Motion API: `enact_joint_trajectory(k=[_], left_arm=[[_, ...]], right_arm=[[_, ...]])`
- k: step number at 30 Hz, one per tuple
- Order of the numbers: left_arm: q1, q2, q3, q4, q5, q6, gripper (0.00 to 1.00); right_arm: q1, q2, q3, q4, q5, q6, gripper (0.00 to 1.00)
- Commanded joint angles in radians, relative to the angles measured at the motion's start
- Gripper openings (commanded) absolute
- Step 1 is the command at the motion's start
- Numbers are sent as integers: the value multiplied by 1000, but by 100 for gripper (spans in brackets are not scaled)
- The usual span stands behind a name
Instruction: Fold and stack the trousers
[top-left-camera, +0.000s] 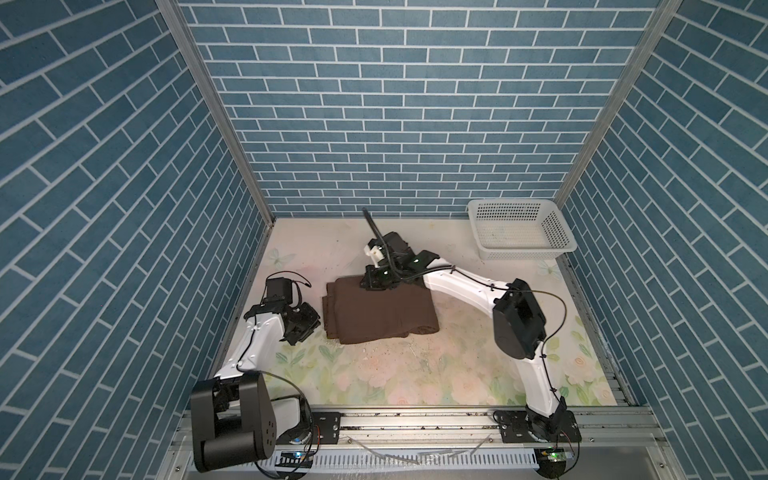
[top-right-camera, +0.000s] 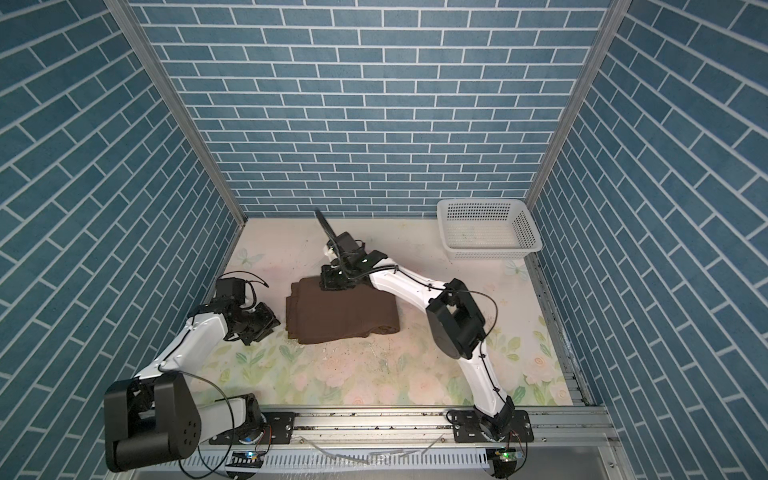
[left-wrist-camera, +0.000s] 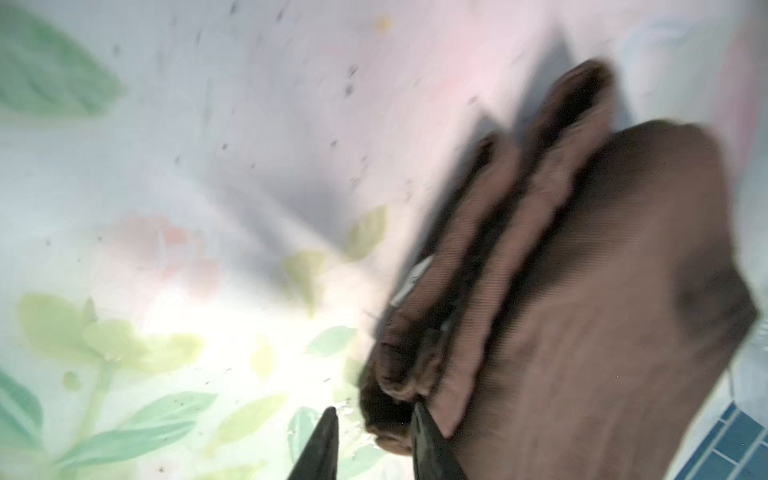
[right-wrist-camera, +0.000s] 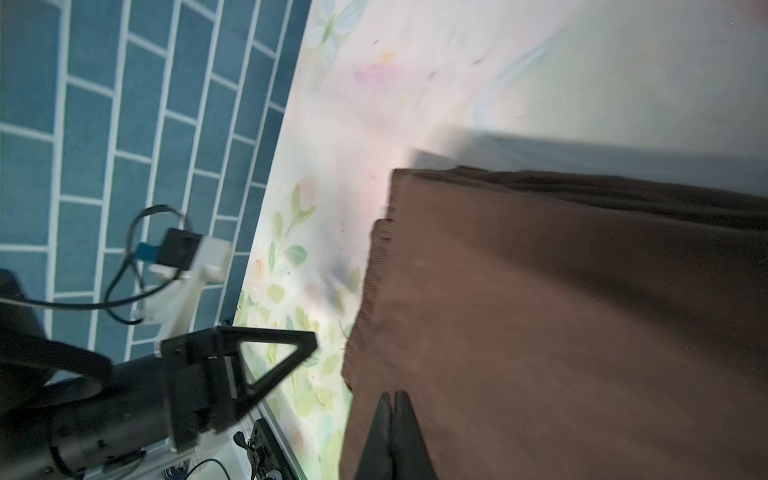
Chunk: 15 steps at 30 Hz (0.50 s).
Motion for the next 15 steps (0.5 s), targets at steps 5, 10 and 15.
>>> enact_joint_trajectory(k=[5,10,15], left_arm=[[-144,104,125,51,2,-20,42],[-221,235,175,92,-30,-20,39],[-230,335,192,125,-43,-28,35]], right_arm=[[-100,-258,-345,-65,155,-127,3],[-124,-349,-536,-18,152,-73,3],[-137,-374,-600,14,153,-45,3]])
